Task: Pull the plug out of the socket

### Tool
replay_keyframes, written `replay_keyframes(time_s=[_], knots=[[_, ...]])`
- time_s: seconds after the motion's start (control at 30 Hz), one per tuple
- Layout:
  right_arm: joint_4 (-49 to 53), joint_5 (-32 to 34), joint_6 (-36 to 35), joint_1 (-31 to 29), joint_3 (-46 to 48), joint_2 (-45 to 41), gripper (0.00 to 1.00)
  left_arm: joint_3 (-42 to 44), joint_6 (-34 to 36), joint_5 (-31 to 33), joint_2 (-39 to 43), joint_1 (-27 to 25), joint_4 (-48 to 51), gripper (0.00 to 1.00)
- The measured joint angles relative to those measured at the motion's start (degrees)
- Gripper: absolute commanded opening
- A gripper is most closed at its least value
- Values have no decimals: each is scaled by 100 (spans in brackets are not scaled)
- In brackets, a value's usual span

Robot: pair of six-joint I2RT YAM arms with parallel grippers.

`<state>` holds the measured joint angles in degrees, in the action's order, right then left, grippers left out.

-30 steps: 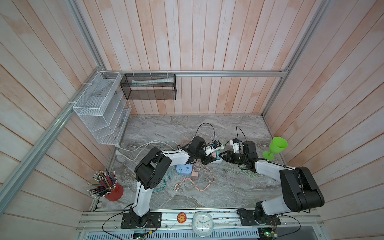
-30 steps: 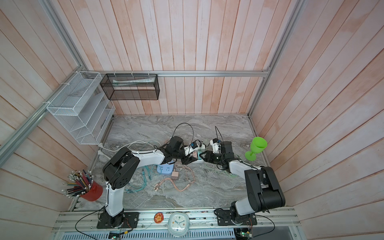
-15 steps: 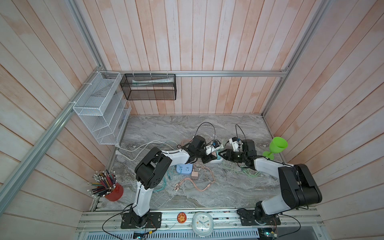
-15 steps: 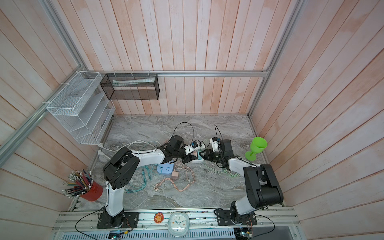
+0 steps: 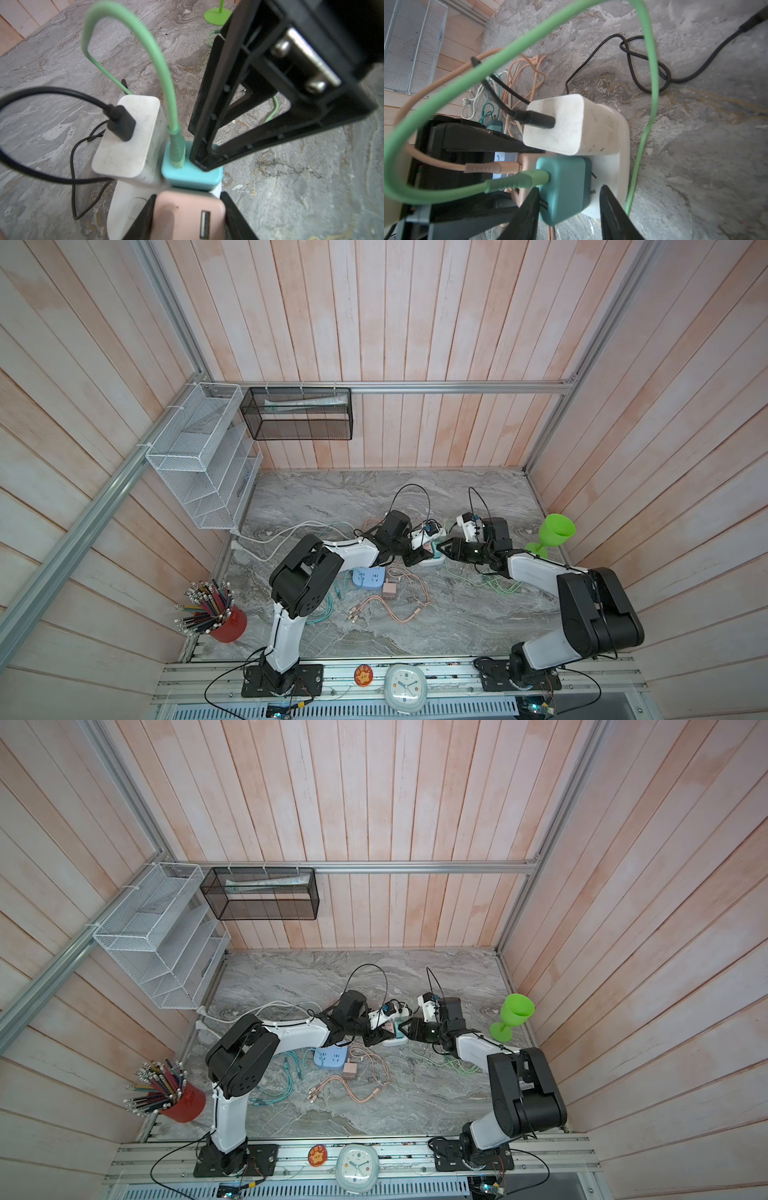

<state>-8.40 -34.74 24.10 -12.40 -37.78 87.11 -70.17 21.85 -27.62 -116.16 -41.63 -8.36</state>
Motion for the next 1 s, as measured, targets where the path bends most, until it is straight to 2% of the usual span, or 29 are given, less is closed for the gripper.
replay_keyframes(time_s=[0.5,1.0], knots=[[-234,520,-50,-332,-162,151,38,-181,-286,149,-7,114,293,25],[-424,667,-55,-378,-162,210,36,-343,-278,542,-31,26,538,23]])
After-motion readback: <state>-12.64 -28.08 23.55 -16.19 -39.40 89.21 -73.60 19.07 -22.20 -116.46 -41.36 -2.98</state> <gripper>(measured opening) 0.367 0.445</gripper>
